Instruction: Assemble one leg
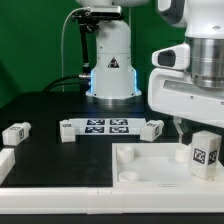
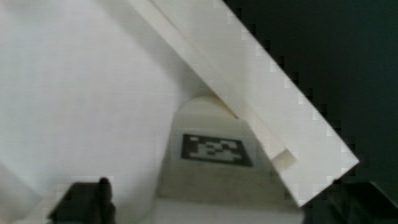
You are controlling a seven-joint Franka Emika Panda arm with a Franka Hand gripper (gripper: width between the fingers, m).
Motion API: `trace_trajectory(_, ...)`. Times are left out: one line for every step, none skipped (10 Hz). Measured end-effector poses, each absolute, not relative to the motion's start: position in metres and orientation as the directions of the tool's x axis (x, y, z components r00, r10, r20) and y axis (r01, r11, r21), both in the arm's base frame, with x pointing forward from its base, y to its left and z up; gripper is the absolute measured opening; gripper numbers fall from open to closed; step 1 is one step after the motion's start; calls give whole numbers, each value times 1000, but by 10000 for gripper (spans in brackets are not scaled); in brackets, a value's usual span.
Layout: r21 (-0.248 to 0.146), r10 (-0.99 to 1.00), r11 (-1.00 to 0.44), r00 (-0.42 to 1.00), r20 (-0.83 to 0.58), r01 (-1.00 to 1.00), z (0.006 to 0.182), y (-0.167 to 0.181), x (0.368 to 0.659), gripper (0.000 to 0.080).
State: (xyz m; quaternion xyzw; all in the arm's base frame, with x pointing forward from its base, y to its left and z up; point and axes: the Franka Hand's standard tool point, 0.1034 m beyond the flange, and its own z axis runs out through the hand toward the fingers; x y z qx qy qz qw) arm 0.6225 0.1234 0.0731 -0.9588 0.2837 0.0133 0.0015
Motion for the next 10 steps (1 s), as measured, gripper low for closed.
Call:
trace_trajectory(1, -404, -914, 914, -27, -405, 73, 122, 622, 640)
trace_trajectory(-3, -269, -963, 963, -28, -269, 73, 122, 621, 640)
trace_trajectory(-6, -151, -988, 988, -31, -152, 72, 120, 620, 648)
trace_trajectory(-7, -46, -999, 998, -33, -46, 72, 119, 619, 648)
trace_trajectory(-11, 78, -997, 996, -33, 78, 72, 118, 619, 649)
trace_trajectory(-14, 174, -985, 984, -32, 173, 72, 118, 619, 649)
trace_trajectory(-15, 245, -970, 969, -31, 244, 72, 118, 619, 649)
trace_trajectory(-16, 341, -940, 940, -29, 340, 72, 119, 619, 649)
trace_trajectory(-17, 406, -914, 914, -27, 405, 72, 121, 619, 649)
trace_trajectory(-13, 513, -859, 858, -22, 512, 74, 124, 621, 649)
